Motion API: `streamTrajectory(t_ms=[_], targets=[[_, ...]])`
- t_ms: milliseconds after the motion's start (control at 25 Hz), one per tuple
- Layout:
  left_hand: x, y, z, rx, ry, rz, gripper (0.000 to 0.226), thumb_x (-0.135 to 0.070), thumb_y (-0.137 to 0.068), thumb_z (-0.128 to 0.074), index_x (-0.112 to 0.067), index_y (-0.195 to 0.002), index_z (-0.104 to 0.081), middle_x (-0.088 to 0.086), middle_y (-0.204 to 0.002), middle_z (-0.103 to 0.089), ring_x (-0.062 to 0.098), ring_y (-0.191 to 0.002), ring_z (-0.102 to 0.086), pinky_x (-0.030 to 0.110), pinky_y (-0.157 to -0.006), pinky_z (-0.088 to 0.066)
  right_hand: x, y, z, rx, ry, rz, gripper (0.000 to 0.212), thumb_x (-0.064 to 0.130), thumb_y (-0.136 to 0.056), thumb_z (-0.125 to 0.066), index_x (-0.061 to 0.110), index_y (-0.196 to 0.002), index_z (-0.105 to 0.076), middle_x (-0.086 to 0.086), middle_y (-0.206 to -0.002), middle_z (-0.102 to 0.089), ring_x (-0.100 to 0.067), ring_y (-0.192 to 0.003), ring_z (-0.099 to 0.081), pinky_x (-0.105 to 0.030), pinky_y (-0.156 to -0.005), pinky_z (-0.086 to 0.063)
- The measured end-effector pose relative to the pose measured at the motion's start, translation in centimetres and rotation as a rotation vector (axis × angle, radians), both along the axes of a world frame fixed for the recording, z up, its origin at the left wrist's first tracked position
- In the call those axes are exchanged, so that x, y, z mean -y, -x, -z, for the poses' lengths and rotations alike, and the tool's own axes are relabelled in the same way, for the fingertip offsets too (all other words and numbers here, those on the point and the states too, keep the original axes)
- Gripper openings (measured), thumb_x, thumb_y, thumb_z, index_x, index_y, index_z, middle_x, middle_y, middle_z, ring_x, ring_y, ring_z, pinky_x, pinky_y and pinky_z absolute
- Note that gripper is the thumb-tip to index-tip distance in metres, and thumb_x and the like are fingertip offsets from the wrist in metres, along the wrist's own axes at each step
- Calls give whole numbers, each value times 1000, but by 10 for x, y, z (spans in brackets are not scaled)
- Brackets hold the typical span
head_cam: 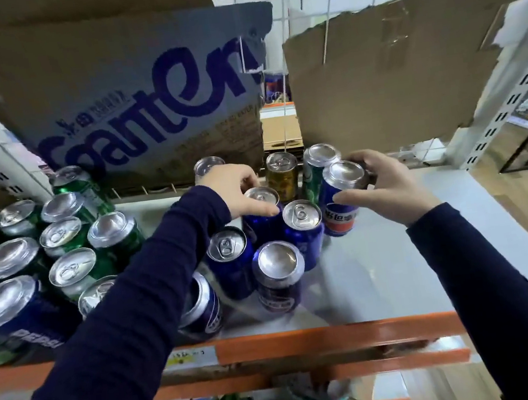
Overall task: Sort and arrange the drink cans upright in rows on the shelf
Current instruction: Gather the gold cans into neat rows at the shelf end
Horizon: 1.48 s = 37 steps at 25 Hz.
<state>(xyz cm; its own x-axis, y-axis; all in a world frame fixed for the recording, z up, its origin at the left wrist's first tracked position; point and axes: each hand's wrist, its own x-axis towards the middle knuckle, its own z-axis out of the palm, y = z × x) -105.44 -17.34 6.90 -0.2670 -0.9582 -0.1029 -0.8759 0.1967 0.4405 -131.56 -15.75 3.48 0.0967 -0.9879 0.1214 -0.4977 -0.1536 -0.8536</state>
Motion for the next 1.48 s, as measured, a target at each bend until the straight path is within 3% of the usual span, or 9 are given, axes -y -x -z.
streamTrajectory(t_ms=[240, 400, 560, 720, 920, 1000, 1160, 1280, 1480], targets=[[4, -9, -7, 23, -110, 112, 52, -43, -66, -80, -19, -108, -61, -7, -105, -60, 10, -97, -55, 22, -79, -41, 1, -3, 20, 34, -143, -194, 59, 25, -66, -82, 17, -118, -53, 2, -108, -61, -18, -99, -60, -34, -88, -51], [3, -19, -18, -132, -7, 16, 52, -60, -66, -68, -22, -100, -67, -6, -98, -67, 11, -93, -61, 30, -88, -47, 12, -10, 2, -52, -70, -69, 18, 37, -89, -61, 23, -100, -62, 4, -92, -65, -15, -88, -61, -34, -78, -51], [20, -44, -19, -145, 314, -287, 43, -44, -79, -69, -17, -112, -61, 2, -113, -63, 18, -103, -57, 30, -90, -44, 40, -21, -6, -271, 12, 190, 60, 42, -78, -72, 13, -127, -52, -5, -118, -60, -21, -103, -59, -32, -85, -47], [40, -51, -3, 24, 94, -326, 75, -51, -74, -71, -11, -133, -47, 11, -136, -51, 27, -122, -49, 35, -101, -38, 68, -27, 1, -363, -185, 148, 66, 45, -68, -80, 12, -120, -55, -7, -116, -62, -22, -95, -55, -27, -74, -38], [48, -53, 11, 19, 25, -348, 72, -53, -61, -80, -7, -114, -60, 9, -112, -63, 26, -100, -58, 32, -85, -47, 72, -28, 2, -305, -142, 167, 60, 39, -64, -84, 9, -110, -61, -5, -100, -64, -21, -87, -57, -25, -63, -37], [46, -54, 13, -2, 77, -361, 72, -53, -58, -81, -10, -112, -60, 7, -110, -63, 21, -94, -56, 29, -80, -44, 69, -28, 0, -261, -106, 159, 56, 36, -63, -85, 10, -106, -62, -2, -94, -63, -20, -85, -58, -23, -56, -36], [35, -55, 0, -184, 250, -396, 58, -49, -58, -83, -16, -101, -63, 0, -98, -65, 14, -87, -54, 25, -75, -41, 64, -28, -25, -222, 59, 203, 55, 36, -63, -84, 11, -106, -61, -1, -97, -64, -16, -87, -58, -24, -68, -41], [23, -62, -20, -327, 447, -422, 50, -48, -61, -81, -19, -99, -64, -6, -94, -64, 11, -85, -55, 22, -75, -39, 59, -39, -56, -162, 189, 188, 47, 32, -64, -85, 14, -97, -58, 4, -90, -61, -10, -80, -55, -13, -60, -39], [2, -95, -48, -418, 706, -411, 54, -62, -61, -68, -16, -90, -66, -5, -87, -66, 12, -81, -58, 21, -72, -40, 45, -84, -98, -62, 302, 98, 55, 34, -66, -84, 16, -110, -57, 11, -94, -60, 3, -79, -55, -1, -59, -40]])
